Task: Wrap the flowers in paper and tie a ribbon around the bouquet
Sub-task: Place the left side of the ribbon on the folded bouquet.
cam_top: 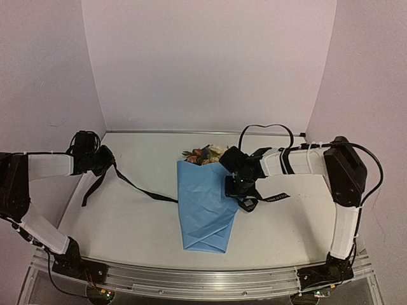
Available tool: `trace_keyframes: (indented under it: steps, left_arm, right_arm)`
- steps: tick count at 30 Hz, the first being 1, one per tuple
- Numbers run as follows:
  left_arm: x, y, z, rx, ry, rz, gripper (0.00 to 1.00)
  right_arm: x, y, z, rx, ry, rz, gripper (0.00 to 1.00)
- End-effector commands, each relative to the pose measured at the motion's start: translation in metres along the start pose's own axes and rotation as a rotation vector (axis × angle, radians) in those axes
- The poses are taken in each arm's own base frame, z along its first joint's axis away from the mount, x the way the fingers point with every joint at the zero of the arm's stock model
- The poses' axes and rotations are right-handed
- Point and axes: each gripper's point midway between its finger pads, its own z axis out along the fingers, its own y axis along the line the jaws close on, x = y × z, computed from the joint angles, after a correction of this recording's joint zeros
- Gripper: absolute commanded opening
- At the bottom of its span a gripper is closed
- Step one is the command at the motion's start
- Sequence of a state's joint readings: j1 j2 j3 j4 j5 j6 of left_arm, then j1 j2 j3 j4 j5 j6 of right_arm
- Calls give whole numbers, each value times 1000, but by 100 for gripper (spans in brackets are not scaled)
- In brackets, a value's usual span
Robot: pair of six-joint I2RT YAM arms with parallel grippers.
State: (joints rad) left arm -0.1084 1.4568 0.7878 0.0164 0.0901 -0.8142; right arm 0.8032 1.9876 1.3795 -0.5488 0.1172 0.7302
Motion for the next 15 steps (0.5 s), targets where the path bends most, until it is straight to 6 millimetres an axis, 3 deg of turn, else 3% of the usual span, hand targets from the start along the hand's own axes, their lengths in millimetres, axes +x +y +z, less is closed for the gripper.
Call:
trace_keyframes:
  steps: [1, 3, 5, 9, 12, 14, 15]
  left_arm:
    - [-16, -105, -29, 306, -73, 229, 0]
    - [-4, -148, -35, 403, -73, 350, 0]
    - [22, -189, -38, 517, -31, 469, 0]
    - [112, -263, -39, 709, 92, 770, 0]
    - [203, -289, -30, 774, 205, 1028, 0]
    - [266, -288, -26, 777, 292, 1210, 0]
    - [288, -283, -17, 759, 325, 1266, 0]
  right_arm:
    - [-25, -32, -48, 22, -111, 37, 0]
    - [-24, -47, -56, 32, -120, 57, 0]
    - [-21, -61, -61, 42, -121, 84, 0]
    - [-11, -89, -64, 94, -120, 145, 0]
    - [-3, -108, -61, 125, -112, 215, 0]
    - [5, -119, -55, 142, -90, 258, 0]
    - [7, -122, -53, 143, -79, 274, 0]
